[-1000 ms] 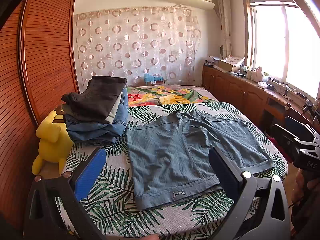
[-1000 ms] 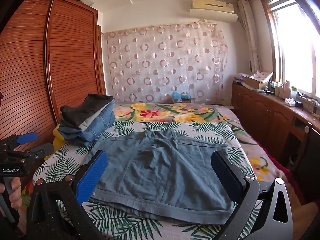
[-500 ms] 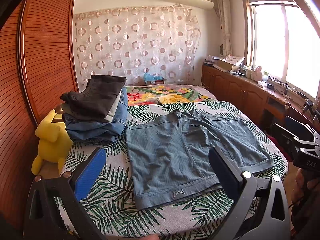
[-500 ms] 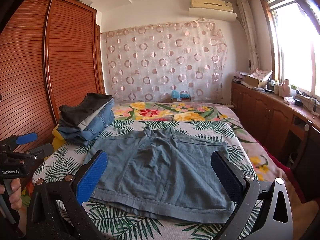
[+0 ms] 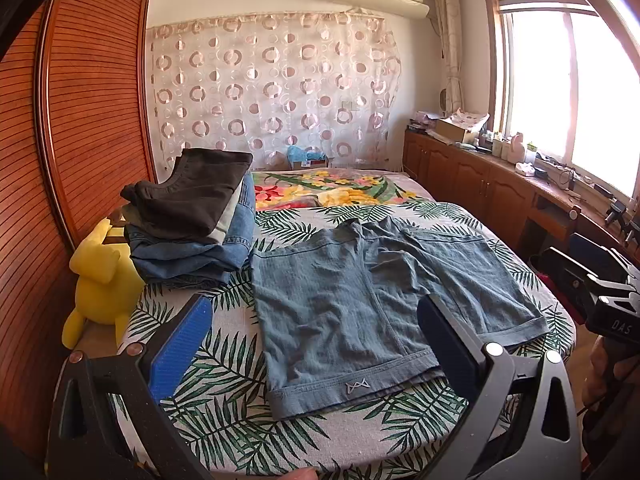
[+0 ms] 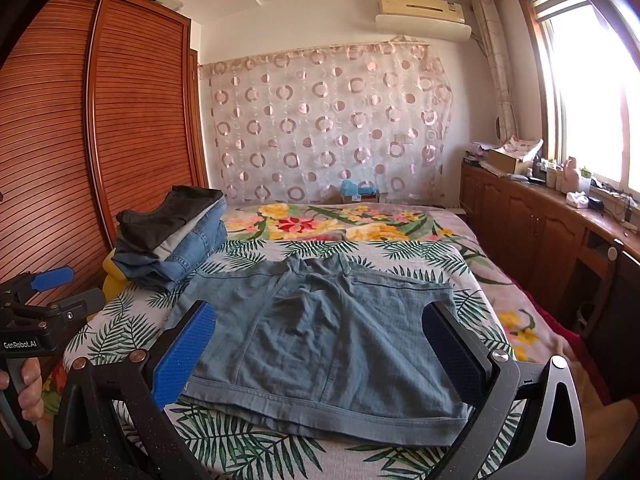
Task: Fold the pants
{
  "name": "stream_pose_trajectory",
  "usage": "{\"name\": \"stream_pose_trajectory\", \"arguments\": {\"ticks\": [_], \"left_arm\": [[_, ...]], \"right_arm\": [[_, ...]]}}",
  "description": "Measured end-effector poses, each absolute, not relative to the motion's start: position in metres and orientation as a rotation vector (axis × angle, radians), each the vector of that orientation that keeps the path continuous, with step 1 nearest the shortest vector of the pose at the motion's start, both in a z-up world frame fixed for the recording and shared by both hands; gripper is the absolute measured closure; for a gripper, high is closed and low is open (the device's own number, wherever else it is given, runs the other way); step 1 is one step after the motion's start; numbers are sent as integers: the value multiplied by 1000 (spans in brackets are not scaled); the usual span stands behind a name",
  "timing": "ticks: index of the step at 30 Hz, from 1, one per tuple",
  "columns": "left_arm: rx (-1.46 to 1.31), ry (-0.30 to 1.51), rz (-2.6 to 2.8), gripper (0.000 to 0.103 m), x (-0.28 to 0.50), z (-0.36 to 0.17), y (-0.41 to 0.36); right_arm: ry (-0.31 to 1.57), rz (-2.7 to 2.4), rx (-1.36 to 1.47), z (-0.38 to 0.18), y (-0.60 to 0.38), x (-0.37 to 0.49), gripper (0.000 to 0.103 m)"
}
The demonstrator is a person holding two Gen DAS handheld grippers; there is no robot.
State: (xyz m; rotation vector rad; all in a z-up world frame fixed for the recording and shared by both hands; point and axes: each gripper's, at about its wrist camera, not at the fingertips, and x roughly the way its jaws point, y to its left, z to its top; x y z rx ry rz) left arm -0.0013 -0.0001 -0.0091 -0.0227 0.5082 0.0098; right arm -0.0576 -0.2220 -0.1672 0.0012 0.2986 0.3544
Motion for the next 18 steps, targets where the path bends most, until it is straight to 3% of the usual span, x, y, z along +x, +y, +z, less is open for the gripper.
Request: {"name": "stream_pose_trajectory", "arguments": {"ticks": [18], "left_arm": [[-23,506,9,0,-2,-11,0]], "right_arm": [[297,353,3,-167,-222,-58,0]]}}
